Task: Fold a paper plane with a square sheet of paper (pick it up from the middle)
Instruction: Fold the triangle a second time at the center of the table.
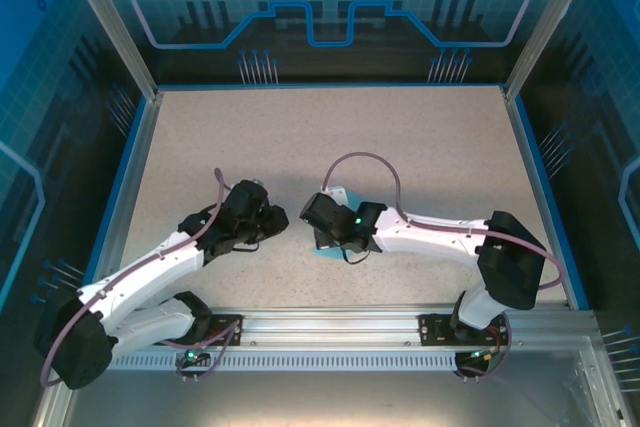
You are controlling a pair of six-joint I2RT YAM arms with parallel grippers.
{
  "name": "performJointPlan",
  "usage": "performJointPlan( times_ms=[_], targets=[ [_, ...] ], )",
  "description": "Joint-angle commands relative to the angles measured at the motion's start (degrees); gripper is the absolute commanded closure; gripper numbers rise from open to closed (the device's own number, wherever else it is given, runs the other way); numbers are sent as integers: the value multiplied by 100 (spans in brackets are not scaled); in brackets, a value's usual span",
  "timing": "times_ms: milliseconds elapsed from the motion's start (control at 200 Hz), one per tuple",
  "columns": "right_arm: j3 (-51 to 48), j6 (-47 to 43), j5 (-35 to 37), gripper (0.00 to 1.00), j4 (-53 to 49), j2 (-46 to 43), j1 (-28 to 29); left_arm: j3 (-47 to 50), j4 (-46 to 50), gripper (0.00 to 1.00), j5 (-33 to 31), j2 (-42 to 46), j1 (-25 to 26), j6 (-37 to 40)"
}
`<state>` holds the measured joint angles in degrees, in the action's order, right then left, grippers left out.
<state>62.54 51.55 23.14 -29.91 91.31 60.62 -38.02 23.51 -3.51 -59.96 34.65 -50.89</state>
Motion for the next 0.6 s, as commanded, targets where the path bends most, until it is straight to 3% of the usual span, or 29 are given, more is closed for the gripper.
performJointPlan(
  times_ms=[0, 170, 440, 595],
  targets=[
    [-212, -200, -808, 100, 421, -115, -277, 85, -347, 69, 494, -233, -29, 159],
    [-662, -487, -1653, 100, 859, -165, -635, 40, -758, 73, 1244, -824, 4, 253],
    [-1054, -1114, -2680, 100, 1204, -198, -1121, -247, -1035, 77, 1647, -1737, 358, 390],
    [-1326, -1252, -2900, 100, 1396, -234, -1331, -406, -1270, 83, 1877, -2296, 666, 333]
  ],
)
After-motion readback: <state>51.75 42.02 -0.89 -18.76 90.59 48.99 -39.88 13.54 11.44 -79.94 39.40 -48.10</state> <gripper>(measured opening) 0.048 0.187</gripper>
